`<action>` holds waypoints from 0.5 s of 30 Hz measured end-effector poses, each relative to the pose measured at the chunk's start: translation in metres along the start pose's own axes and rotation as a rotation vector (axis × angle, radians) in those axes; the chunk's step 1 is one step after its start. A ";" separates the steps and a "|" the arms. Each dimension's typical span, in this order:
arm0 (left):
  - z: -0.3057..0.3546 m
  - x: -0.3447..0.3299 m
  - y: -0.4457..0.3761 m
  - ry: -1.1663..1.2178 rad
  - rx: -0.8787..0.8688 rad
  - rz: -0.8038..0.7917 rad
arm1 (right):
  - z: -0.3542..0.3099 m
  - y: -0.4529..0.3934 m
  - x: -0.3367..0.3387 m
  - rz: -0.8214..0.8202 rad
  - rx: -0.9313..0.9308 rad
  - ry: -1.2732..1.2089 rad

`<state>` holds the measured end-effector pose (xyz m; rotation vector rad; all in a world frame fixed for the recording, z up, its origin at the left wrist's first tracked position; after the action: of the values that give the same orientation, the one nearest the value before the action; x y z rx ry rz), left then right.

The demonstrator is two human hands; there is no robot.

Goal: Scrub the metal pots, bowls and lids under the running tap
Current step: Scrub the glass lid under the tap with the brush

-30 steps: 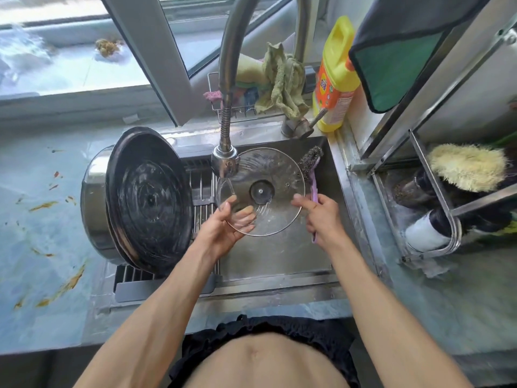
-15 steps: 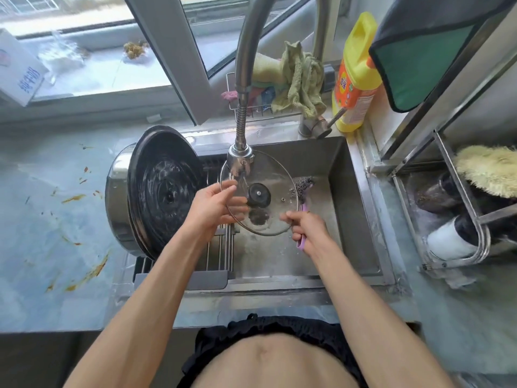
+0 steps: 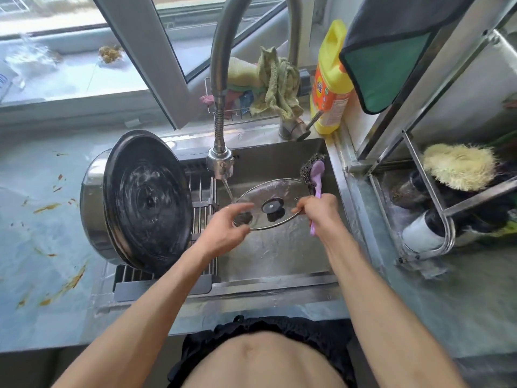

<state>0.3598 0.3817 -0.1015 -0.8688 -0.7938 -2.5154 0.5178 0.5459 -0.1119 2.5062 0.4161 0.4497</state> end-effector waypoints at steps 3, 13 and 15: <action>0.018 -0.014 0.005 -0.257 -0.294 -0.012 | -0.012 0.005 -0.008 -0.055 -0.002 0.018; -0.019 -0.014 -0.018 0.973 0.432 0.004 | -0.017 0.012 -0.023 -0.274 0.567 0.581; -0.026 -0.017 -0.017 1.106 0.462 0.008 | -0.012 0.018 -0.025 -0.351 0.624 0.609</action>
<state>0.3525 0.3810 -0.1362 0.6374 -0.8489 -2.1436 0.4943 0.5274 -0.0978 2.7279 1.3893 1.0711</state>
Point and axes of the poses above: each hand's wrist, its own y-axis away from the middle knuckle, its own x-axis out of the back of the hand, z = x × y, the point moved 4 cm from there along -y, towards the middle knuckle, and after that the axes turned 5 degrees about x, right-handed, at the moved point
